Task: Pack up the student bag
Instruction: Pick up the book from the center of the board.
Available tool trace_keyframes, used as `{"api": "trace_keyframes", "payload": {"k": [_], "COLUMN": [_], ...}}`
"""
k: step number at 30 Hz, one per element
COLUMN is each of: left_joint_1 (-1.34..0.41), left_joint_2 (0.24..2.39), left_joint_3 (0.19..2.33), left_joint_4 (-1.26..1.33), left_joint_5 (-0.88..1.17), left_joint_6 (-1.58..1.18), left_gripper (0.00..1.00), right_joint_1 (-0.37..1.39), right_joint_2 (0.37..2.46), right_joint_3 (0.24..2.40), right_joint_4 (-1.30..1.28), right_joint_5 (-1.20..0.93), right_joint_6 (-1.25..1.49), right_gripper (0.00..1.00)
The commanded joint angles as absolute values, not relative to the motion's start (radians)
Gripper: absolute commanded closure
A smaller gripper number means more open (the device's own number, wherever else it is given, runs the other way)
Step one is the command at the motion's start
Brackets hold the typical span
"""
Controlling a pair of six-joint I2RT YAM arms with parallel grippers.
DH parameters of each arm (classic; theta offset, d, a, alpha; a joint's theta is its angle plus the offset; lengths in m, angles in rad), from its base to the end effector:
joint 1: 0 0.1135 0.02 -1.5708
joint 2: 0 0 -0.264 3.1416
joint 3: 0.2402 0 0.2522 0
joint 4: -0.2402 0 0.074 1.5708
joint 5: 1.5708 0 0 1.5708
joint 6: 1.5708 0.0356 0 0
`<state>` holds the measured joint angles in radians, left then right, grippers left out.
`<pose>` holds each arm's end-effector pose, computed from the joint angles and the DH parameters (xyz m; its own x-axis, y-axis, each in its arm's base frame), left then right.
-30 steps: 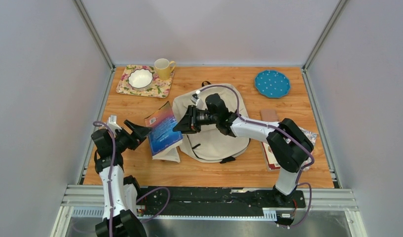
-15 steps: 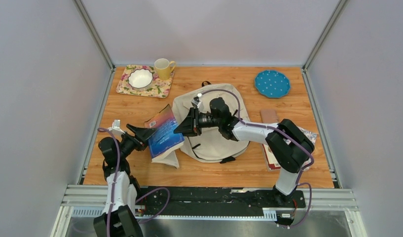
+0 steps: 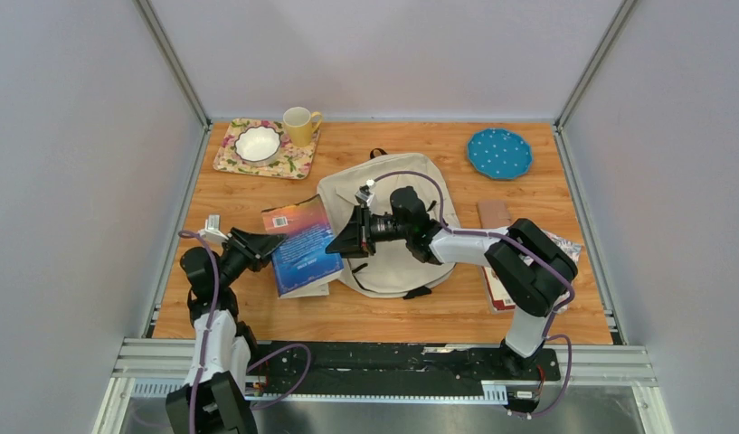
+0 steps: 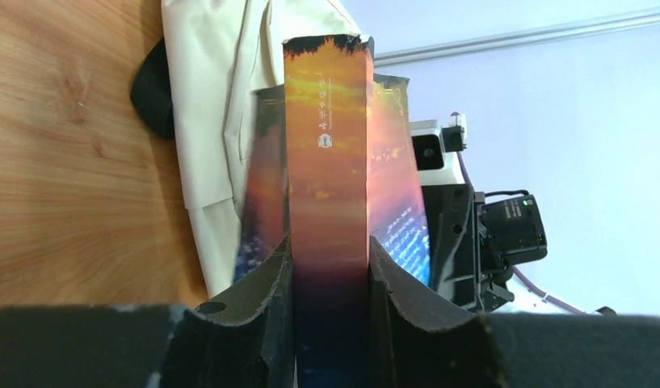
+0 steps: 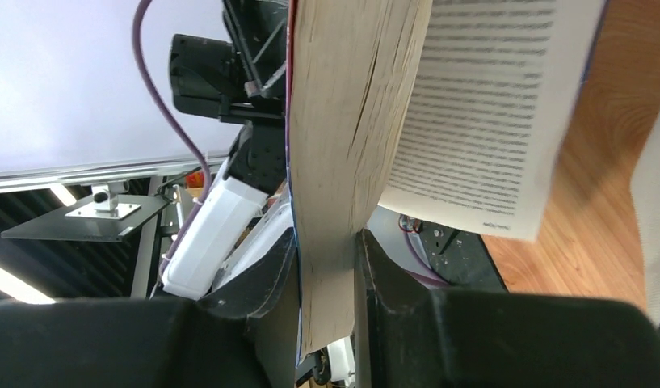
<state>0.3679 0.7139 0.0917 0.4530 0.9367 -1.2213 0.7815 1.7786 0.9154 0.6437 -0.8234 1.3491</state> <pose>0.1486 0.0265 0.1763 -0.5498 -0.8085 -0.2101 0.0331 0.2302 -0.9726 0.2479 0.2828 0.2033 -0.9968 -0.0549 -0.0588 -0.0662 0.1448 0.9872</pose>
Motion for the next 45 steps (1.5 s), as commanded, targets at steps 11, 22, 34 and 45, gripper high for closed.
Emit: {"api": "trace_keyframes", "payload": {"k": [11, 22, 34, 45], "left_joint_1": [0.364, 0.313, 0.147, 0.115], "left_joint_2": [0.664, 0.693, 0.672, 0.654], "left_joint_3": [0.505, 0.431, 0.377, 0.304], "left_joint_4": [0.106, 0.561, 0.627, 0.730], "left_joint_5": [0.859, 0.629, 0.382, 0.328], "left_joint_6": [-0.952, -1.330, -1.424, -1.505], "left_gripper": [1.00, 1.00, 1.00, 1.00], "right_joint_1": [0.699, 0.899, 0.966, 0.980], "right_joint_2": [1.416, 1.330, 1.613, 1.709], "right_joint_3": [0.984, 0.776, 0.839, 0.836], "right_joint_4": [-0.161, 0.412, 0.776, 0.856], "right_joint_5": [-0.457, -0.410, -0.235, -0.095], "right_joint_6": [0.863, 1.348, 1.629, 1.649], "right_gripper": [0.29, 0.26, 0.15, 0.11]}}
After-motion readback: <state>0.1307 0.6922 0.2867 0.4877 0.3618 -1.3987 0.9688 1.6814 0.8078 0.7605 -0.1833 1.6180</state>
